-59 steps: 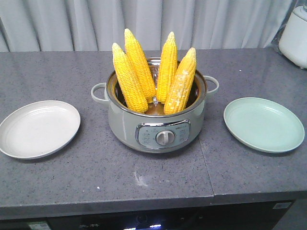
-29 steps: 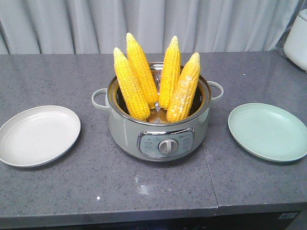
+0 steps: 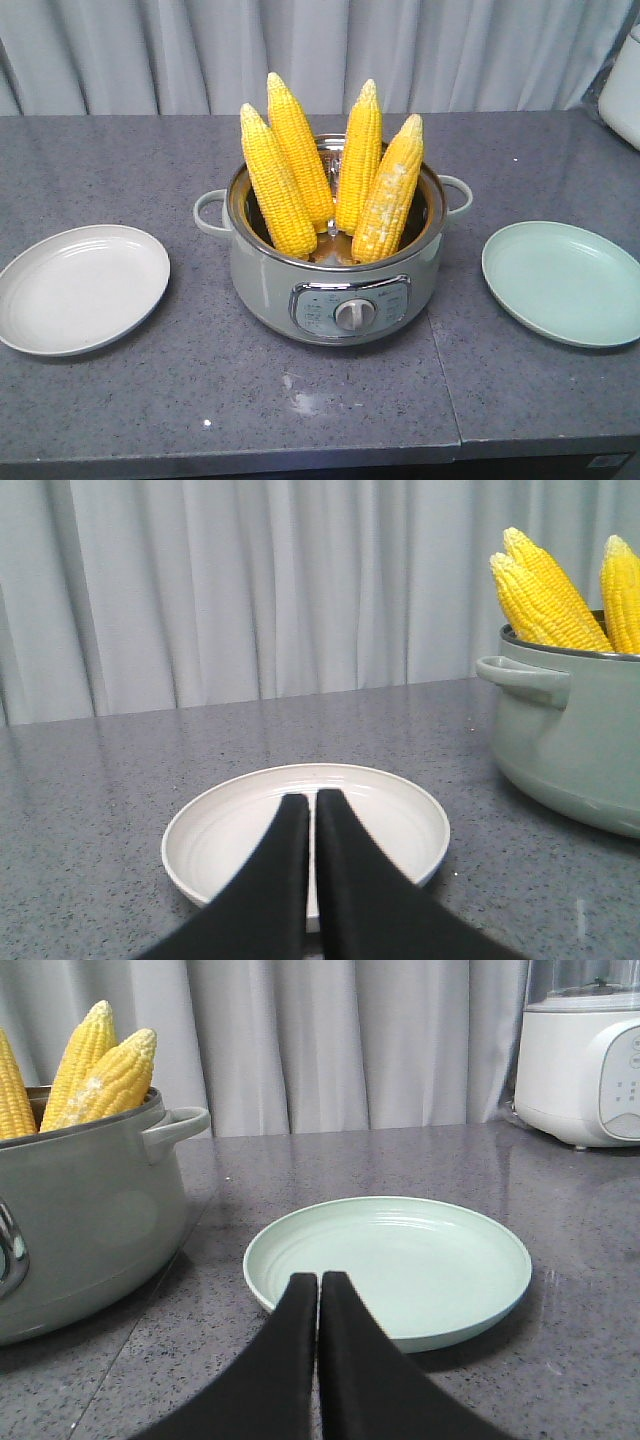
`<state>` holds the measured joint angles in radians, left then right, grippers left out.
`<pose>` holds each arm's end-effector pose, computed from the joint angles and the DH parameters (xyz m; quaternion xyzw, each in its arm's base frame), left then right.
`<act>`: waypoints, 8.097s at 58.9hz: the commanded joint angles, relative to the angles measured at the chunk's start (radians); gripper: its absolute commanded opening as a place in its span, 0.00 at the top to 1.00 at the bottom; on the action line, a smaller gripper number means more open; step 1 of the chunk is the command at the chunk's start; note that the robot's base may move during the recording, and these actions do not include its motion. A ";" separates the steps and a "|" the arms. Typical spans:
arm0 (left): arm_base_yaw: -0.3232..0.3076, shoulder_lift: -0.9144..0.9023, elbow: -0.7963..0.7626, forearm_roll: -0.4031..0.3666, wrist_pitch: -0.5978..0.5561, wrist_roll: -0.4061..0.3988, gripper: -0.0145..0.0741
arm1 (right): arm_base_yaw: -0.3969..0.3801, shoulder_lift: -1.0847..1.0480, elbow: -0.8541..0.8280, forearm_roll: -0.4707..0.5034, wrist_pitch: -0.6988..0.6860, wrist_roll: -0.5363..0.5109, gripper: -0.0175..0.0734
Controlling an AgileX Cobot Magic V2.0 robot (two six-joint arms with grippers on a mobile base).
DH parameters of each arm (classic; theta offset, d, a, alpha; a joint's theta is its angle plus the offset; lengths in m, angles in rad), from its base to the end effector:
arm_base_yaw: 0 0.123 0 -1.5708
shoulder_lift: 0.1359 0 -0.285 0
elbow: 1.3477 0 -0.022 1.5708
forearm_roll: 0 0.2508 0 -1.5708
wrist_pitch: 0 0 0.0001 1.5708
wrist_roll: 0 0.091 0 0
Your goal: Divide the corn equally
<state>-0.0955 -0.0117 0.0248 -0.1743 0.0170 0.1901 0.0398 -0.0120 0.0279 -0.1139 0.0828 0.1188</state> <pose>0.0562 -0.0057 0.2039 0.0393 0.6854 -0.0300 0.7265 0.0568 0.0014 0.1969 -0.0090 0.7109 0.0125 0.7031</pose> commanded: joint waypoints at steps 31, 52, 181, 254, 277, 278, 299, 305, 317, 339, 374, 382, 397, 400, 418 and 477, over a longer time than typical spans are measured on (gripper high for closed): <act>-0.008 -0.014 -0.022 -0.010 -0.071 -0.007 0.84 | -0.006 -0.005 0.019 -0.009 -0.077 -0.008 0.81; -0.008 -0.014 -0.022 -0.010 -0.071 -0.007 0.84 | -0.006 -0.005 0.019 -0.009 -0.077 -0.008 0.81; -0.008 -0.014 -0.032 -0.020 -0.240 -0.558 0.84 | -0.006 -0.005 0.017 0.350 -0.125 0.296 0.81; -0.008 0.483 -0.630 1.084 -0.429 -1.478 0.84 | -0.006 0.743 -0.812 0.995 0.288 -0.966 0.32; -0.008 0.743 -0.789 1.393 -0.692 -1.681 0.81 | -0.006 0.771 -0.812 1.017 0.231 -1.008 0.15; -0.008 0.743 -0.789 1.390 -0.704 -1.681 0.81 | -0.006 0.771 -0.812 1.017 0.231 -1.008 0.15; -0.008 0.745 -0.789 1.388 -0.704 -1.680 0.69 | -0.006 0.771 -0.812 1.006 0.244 -1.056 0.17; -0.008 0.745 -0.789 1.388 -0.697 -1.682 0.53 | -0.006 0.771 -0.812 1.007 0.244 -1.084 0.17; -0.008 0.745 -0.789 1.385 -0.590 -1.710 0.19 | -0.006 0.771 -0.812 1.012 0.242 -1.082 0.17; -0.008 0.903 -0.890 1.389 -0.580 -1.761 0.20 | -0.006 1.039 -1.070 1.145 0.414 -1.055 0.17; -0.008 1.042 -0.968 1.440 -0.583 -1.761 0.21 | 0.022 1.617 -1.458 1.133 0.543 -0.920 0.17; -0.008 1.042 -0.968 1.440 -0.583 -1.761 0.21 | 0.022 1.656 -1.460 1.119 0.525 -0.921 0.17; -0.008 1.042 -0.968 1.440 -0.583 -1.761 0.21 | 0.026 1.676 -1.462 1.109 0.499 -0.921 0.17; -0.008 1.042 -0.968 1.441 -0.583 -1.761 0.21 | 0.032 1.676 -1.463 1.108 0.493 -0.927 0.17; -0.008 1.042 -0.964 1.441 -0.580 -1.761 0.21 | 0.111 1.702 -1.465 1.082 0.360 -0.951 0.17; -0.008 1.042 -0.964 1.440 -0.582 -1.761 0.21 | 0.111 1.729 -1.479 1.064 0.375 -1.010 0.82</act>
<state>-0.0955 1.0442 -0.9070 1.3078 -0.5504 -1.5591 0.1509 1.7767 -1.4088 0.9311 0.4858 -0.8719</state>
